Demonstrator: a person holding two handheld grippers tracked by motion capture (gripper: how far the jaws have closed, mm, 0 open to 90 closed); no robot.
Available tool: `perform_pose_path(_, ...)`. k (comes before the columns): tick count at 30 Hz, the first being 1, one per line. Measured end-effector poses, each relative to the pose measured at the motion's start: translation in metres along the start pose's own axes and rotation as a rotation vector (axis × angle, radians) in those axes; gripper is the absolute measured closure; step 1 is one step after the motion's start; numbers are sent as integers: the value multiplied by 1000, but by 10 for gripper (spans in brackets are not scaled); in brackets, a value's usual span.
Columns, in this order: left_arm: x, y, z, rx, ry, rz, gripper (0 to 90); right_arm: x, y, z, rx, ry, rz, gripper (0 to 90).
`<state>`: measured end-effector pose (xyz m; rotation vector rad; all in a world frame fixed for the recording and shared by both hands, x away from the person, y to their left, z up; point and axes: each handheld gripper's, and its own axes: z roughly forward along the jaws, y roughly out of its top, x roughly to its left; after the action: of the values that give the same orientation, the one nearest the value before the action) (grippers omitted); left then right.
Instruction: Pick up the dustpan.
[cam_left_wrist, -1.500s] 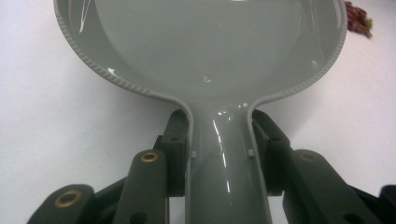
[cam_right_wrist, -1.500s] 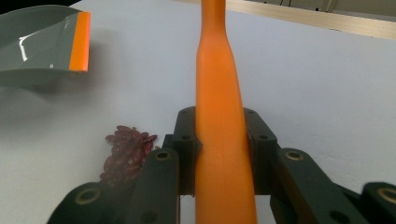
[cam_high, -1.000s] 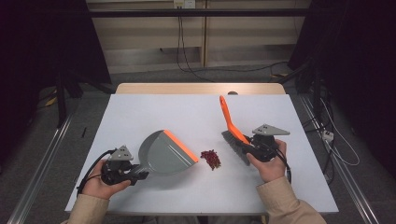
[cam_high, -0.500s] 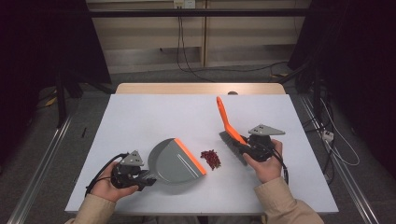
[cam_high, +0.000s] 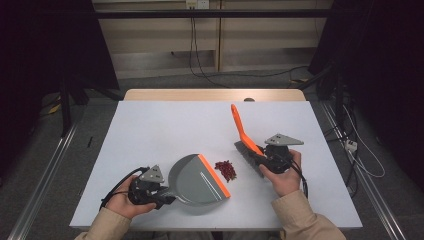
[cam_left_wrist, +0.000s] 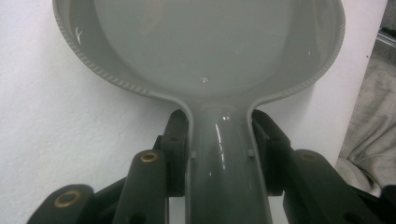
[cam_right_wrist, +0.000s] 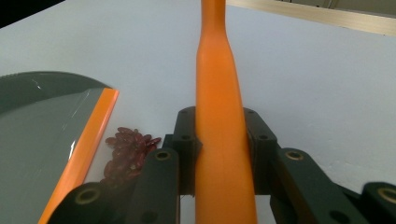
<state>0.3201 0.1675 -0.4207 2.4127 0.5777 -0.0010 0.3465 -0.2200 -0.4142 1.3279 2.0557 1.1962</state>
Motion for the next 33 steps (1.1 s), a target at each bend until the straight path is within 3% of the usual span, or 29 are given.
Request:
perform_pose_path(5, -3, 0, 6, -11, -17, -12, 629, 1, 0, 3, 5, -8, 2, 712)
perform_pose_path(10, -1, 1, 5, -8, -17, 11, 626, 4, -1, 6, 15, -5, -6, 712)
perform_pose_path(13, -2, -1, 6, -21, -15, -2, 619, 6, -1, 8, 17, -3, -10, 712)
perform_pose_path(15, 0, -1, 5, 12, -7, 31, 593, 6, -1, 8, 20, -3, -13, 712)
perform_pose_path(16, 0, -2, 6, -5, -9, 9, 585, 7, -1, 9, 21, -5, -15, 712)
perform_pose_path(24, 1, -3, 1, -3, -11, 13, 552, 12, -1, 12, 25, -17, -21, 713)
perform_pose_path(27, 0, -3, 0, -16, 2, 1, 552, 15, -1, 14, 25, -20, -25, 712)
perform_pose_path(28, 1, -3, -2, 0, -1, 21, 555, 17, 0, 15, 23, -32, -28, 712)
perform_pose_path(33, -1, -2, -2, 3, -7, 9, 612, 26, -1, 22, 29, -62, -67, 713)
